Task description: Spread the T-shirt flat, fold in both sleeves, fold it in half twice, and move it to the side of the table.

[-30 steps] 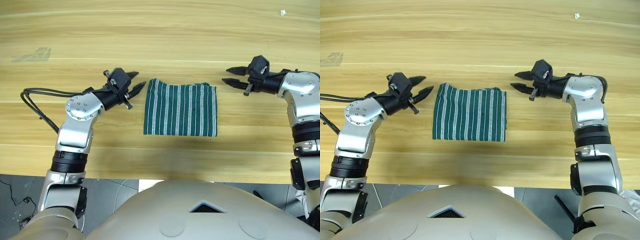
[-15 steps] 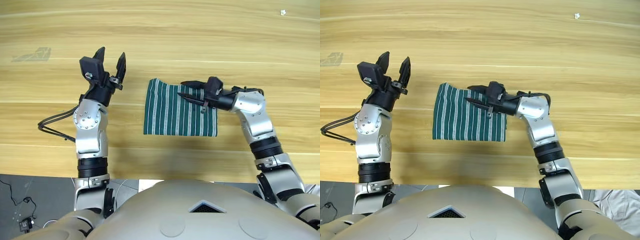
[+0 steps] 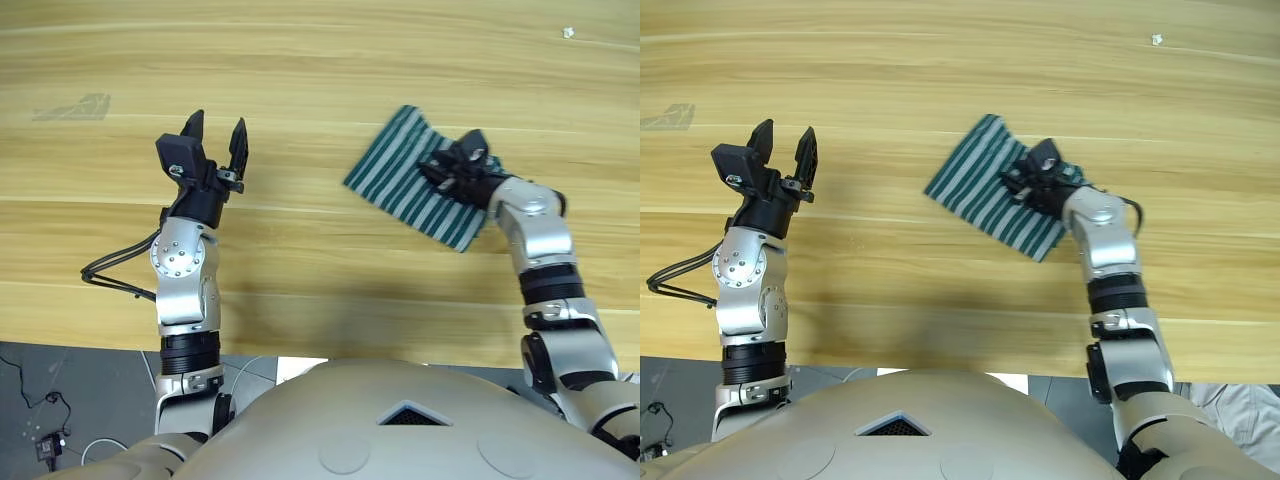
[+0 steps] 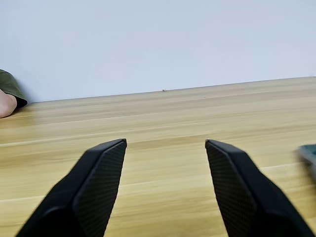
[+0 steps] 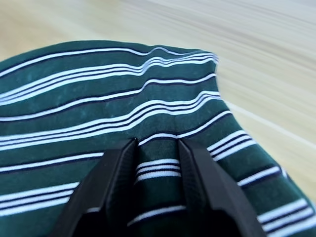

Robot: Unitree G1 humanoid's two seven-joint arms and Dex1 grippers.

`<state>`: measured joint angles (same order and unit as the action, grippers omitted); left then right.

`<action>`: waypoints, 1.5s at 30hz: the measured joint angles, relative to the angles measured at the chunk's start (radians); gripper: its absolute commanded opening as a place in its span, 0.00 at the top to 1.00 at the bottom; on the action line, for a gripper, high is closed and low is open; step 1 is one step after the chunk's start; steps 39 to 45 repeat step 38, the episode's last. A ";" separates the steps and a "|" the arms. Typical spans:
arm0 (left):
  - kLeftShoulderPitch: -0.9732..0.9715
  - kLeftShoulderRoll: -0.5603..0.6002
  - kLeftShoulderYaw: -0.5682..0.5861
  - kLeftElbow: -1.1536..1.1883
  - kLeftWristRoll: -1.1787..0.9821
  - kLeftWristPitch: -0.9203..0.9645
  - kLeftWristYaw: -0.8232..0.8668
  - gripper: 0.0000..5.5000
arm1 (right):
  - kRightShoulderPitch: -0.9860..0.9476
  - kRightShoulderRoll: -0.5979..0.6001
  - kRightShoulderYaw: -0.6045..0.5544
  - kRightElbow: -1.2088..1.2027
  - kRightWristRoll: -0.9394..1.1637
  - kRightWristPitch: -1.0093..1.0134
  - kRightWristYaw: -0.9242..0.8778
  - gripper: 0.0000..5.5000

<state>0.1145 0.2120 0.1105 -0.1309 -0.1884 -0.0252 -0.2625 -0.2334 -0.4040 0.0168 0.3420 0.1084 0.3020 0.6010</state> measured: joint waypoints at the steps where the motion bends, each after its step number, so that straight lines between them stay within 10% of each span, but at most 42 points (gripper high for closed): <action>1: 0.009 0.000 0.001 -0.011 0.000 0.000 0.001 0.46 | 0.012 -0.022 -0.045 -0.009 0.012 0.029 -0.023 0.72; 6: 0.093 -0.001 0.013 -0.076 -0.001 0.006 0.019 0.46 | 0.029 -0.119 -0.342 0.030 0.049 0.092 -0.271 0.72; 13: 0.146 -0.085 -0.040 -0.107 -0.010 0.030 0.051 0.46 | 0.080 0.014 -0.434 -0.113 0.107 0.143 -0.452 0.72; 28: -0.171 -0.184 -0.130 0.124 0.234 -0.319 0.213 0.46 | 0.023 0.394 -0.128 0.044 -0.063 -0.997 -0.451 0.72; 45: -0.120 -0.153 -0.127 0.175 0.313 -0.413 0.260 0.46 | 0.024 0.388 -0.083 0.120 -0.091 -1.059 -0.443 0.72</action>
